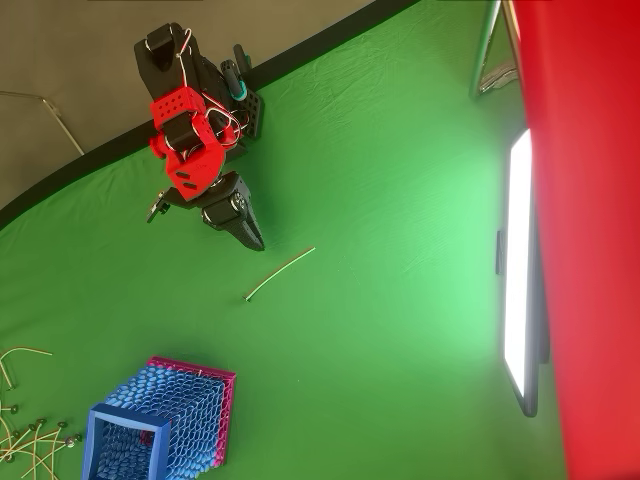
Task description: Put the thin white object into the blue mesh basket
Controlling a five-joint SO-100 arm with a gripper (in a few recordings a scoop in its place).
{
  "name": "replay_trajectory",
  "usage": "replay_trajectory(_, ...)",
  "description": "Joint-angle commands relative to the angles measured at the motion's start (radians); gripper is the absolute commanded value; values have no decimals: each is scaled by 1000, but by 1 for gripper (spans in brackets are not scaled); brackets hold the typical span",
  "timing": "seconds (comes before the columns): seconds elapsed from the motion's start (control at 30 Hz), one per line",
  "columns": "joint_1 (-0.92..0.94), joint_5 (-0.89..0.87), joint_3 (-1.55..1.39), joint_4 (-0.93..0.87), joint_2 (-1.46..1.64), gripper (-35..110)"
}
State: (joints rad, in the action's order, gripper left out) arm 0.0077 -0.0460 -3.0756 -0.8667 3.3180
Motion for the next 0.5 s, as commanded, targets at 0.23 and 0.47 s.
replay_trajectory(0.23,-2,109,137,9,-193,1)
replay_trajectory(0.47,34,293,273,91,-425,1)
